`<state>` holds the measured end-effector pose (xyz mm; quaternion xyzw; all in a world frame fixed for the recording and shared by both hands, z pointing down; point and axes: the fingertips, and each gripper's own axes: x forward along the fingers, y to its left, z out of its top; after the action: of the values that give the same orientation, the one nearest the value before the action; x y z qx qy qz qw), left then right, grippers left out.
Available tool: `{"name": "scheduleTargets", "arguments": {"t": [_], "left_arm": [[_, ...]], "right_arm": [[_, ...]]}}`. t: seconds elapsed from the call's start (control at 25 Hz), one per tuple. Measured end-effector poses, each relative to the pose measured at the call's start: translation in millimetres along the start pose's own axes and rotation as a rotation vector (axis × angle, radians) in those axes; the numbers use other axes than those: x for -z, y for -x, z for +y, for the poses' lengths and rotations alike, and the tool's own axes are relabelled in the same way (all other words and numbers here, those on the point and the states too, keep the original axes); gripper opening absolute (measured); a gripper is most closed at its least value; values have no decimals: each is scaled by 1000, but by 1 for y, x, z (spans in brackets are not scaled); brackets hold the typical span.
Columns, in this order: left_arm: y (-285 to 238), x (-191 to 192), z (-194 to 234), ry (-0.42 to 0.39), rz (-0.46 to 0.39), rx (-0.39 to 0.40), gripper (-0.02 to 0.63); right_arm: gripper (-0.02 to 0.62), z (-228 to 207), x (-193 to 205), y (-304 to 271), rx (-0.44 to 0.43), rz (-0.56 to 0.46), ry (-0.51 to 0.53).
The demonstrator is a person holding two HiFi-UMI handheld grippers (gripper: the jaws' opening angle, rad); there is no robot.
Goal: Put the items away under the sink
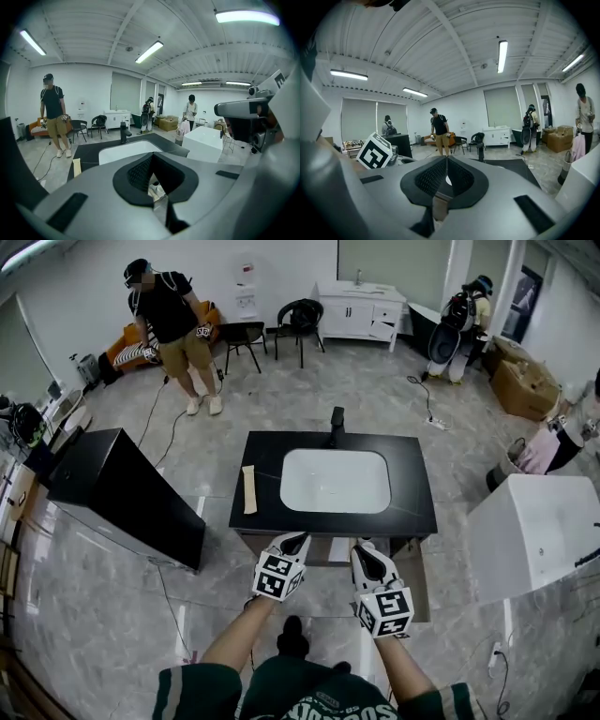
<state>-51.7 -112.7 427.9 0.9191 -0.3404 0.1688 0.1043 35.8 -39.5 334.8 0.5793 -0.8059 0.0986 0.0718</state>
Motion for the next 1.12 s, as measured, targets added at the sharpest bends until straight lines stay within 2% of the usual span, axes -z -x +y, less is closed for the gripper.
{"name": "scheduleTargets", "arguments": {"t": [0.36,0.6,1.0,1.12], "left_arm": [[-9,9,101,18,18,-19,9],[-21,23,143,52,27,-26,9],[-36,67,210,133,69,-117,17],[-39,87,234,158,94,-161,66]], "right_arm": [[43,32,-10,-83,-15,33,21],[43,38,-1,-119,-18,62,23],[43,48,16,-162,-25,116,18],[43,50,23,-173,-24,136,13]]}}
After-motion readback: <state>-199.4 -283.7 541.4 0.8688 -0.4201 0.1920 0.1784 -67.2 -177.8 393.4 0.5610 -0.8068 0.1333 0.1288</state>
